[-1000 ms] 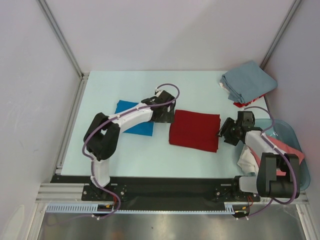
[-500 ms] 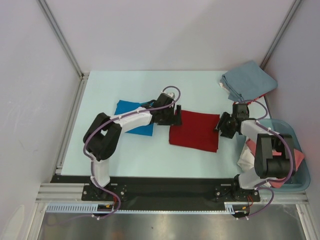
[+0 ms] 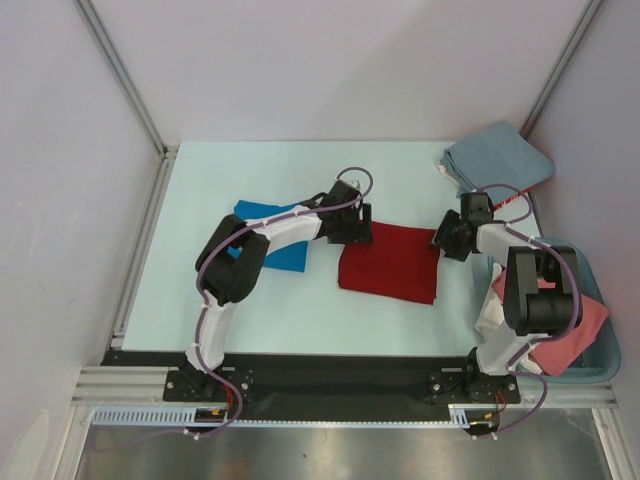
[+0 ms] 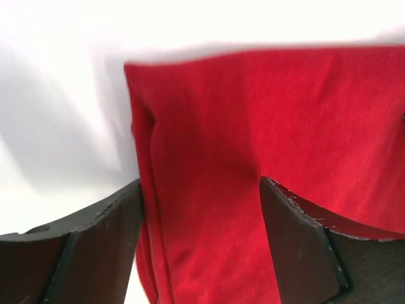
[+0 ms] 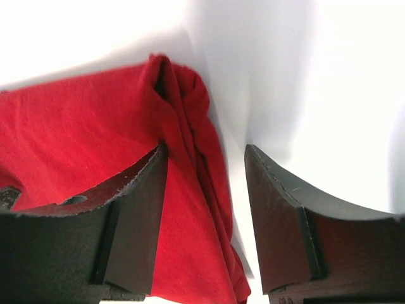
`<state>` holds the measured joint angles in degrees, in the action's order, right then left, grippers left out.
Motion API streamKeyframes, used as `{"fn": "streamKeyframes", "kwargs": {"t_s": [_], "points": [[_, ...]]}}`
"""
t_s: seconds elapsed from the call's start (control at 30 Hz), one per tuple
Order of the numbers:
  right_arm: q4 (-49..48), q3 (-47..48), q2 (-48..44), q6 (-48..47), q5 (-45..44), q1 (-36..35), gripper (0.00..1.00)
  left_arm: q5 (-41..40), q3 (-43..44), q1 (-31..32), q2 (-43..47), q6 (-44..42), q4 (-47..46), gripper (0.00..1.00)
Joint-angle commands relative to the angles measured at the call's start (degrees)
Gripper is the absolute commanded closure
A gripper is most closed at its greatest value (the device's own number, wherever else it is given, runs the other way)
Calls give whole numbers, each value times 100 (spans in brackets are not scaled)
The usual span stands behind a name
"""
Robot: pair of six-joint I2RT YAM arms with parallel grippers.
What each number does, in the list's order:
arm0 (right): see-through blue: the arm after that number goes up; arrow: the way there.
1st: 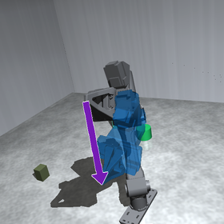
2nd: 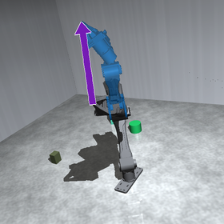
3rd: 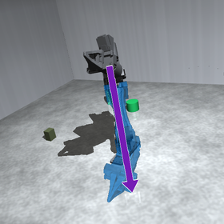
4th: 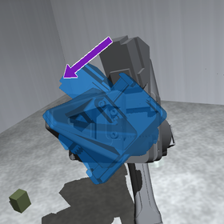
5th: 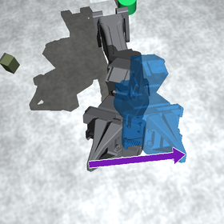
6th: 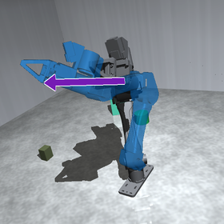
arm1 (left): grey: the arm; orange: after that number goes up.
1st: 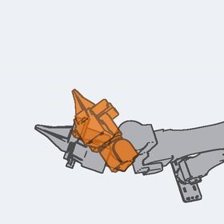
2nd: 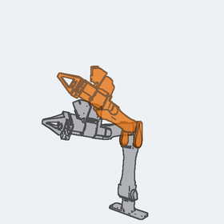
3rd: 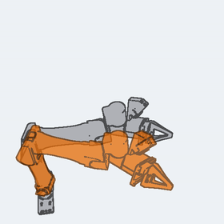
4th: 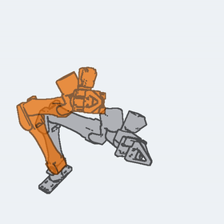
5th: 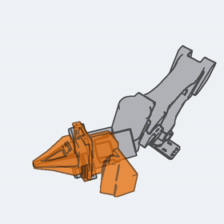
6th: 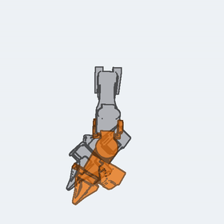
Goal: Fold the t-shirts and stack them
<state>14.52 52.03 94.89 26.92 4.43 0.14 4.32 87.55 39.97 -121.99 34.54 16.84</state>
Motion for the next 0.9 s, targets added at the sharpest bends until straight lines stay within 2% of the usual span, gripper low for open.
{"fn": "streamKeyframes", "kwargs": {"t_s": [0.0, 0.27, 0.4, 0.43, 0.53, 0.57, 0.6, 0.63, 0.67, 0.87], "points": [[138, 167, 222, -108, -320, -145, 45, -71, 359, -41, -334, -1, 425, 26], [33, 176, 415, -73, -276, -278, 48, -220, 69, -6, -281, 96, 372, 43], [7, 325, 574, -46, -346, -374, 59, -405, 280, -6, -482, 61, 451, 50], [7, 360, 626, -37, -337, -383, 62, -414, 367, -6, -622, 44, 513, 59], [-11, 492, 794, -11, -249, -444, 78, -388, 727, 2, -913, 26, 522, 72], [15, 544, 820, 6, -258, -462, 80, -344, 763, 11, -957, 17, 470, 81], [76, 589, 864, 41, -293, -497, 85, -326, 790, 20, -984, 17, 434, 96], [77, 650, 864, 33, -302, -524, 91, -335, 799, 20, -967, 43, 417, 100], [77, 659, 830, 24, -302, -550, 100, -370, 764, 37, -932, 52, 338, 100], [-55, 467, 13, -46, -855, -1024, 100, -1221, 343, 160, -12, -71, 241, 100]]}}
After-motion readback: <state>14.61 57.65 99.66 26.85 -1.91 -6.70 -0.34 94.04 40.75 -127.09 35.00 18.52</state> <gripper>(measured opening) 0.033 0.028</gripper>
